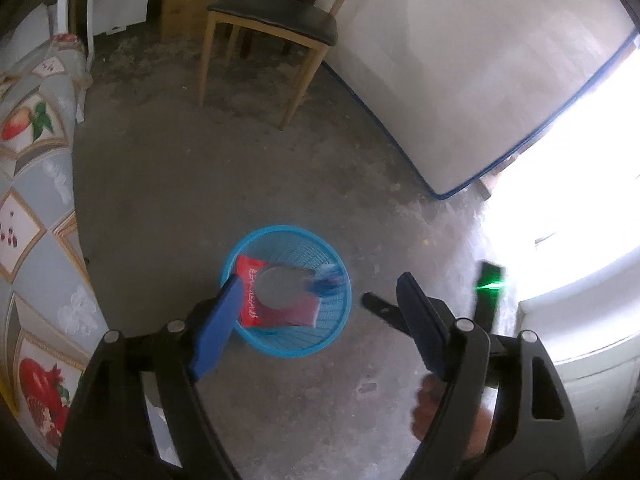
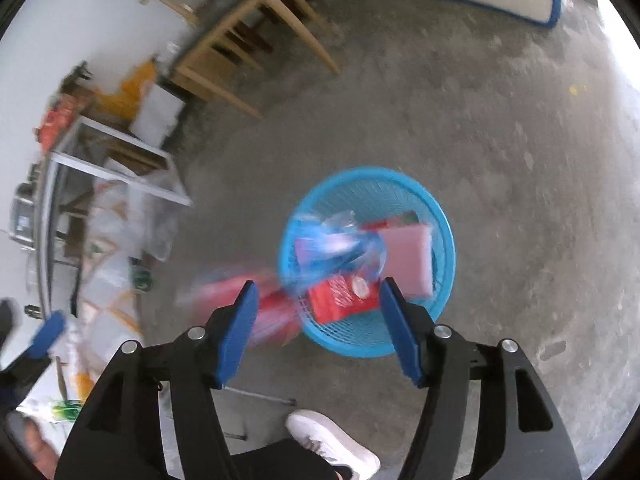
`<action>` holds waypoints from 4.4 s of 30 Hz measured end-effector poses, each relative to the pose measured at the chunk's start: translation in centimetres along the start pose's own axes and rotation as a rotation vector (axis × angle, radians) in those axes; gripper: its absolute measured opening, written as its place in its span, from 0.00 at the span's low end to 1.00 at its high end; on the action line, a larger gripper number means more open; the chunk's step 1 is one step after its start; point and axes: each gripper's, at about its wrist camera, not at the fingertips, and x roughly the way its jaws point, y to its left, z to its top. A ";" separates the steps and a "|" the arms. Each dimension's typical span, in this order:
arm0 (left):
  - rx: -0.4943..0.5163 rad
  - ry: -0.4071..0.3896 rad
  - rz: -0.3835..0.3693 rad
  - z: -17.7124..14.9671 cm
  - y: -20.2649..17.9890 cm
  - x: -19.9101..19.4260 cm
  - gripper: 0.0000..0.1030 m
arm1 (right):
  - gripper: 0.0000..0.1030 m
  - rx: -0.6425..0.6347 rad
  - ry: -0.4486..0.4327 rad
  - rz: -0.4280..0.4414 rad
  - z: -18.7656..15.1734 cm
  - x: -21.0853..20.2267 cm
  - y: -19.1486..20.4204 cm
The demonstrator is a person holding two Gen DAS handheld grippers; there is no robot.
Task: Collect trash
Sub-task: 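Carry the milk can and blue wrapper to the blue basket and release both, then return to the table and grasp the blue toothpaste box with the right gripper, then grasp the orange with the left gripper while the right gripper holds the toothpaste box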
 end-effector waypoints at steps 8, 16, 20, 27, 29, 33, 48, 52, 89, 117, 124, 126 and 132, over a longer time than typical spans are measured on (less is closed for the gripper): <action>0.068 -0.055 0.016 -2.3 1.0 -5.1 0.72 | 0.59 -0.022 0.012 0.024 -4.1 -0.6 -0.6; 0.070 -0.128 -0.020 -7.4 2.6 -12.8 0.73 | 0.63 -0.106 -0.045 0.069 -7.2 -6.5 1.1; 0.074 -0.189 0.000 -11.0 4.5 -17.5 0.77 | 0.71 -0.204 -0.089 0.098 -9.1 -9.9 4.2; -0.002 -0.305 0.118 -18.3 10.8 -25.4 0.81 | 0.75 -0.430 -0.054 0.178 -13.1 -12.6 12.9; -0.062 -0.332 0.145 -20.2 13.0 -27.2 0.81 | 0.76 -0.507 -0.035 0.212 -14.5 -12.9 16.4; -0.181 -0.377 0.192 -23.8 17.3 -29.7 0.81 | 0.77 -0.618 0.003 0.270 -17.2 -12.8 21.9; -0.510 -0.467 0.339 -30.9 28.7 -31.7 0.72 | 0.77 -1.061 0.306 0.232 -33.9 -3.7 39.1; -0.524 -0.479 0.343 -31.6 30.2 -32.0 0.64 | 0.77 -1.159 0.278 0.141 -36.5 -1.3 41.7; -0.401 -0.324 0.273 -24.8 32.7 -25.5 0.37 | 0.46 -1.128 0.349 0.053 -37.6 -1.0 37.4; -0.489 -0.305 0.317 -30.3 31.2 -27.4 0.11 | 0.61 -1.182 0.366 0.066 -37.4 -1.5 37.1; -0.493 -0.307 0.314 -30.3 31.2 -27.4 0.11 | 0.61 -1.227 0.331 0.022 -38.5 -0.9 37.5; -0.498 -0.312 0.313 -30.4 31.1 -27.5 0.11 | 0.57 -1.231 0.330 0.015 -38.6 -0.9 37.4; -0.503 -0.317 0.308 -30.5 31.1 -27.4 0.11 | 0.51 -1.228 0.336 -0.004 -38.6 -0.7 37.3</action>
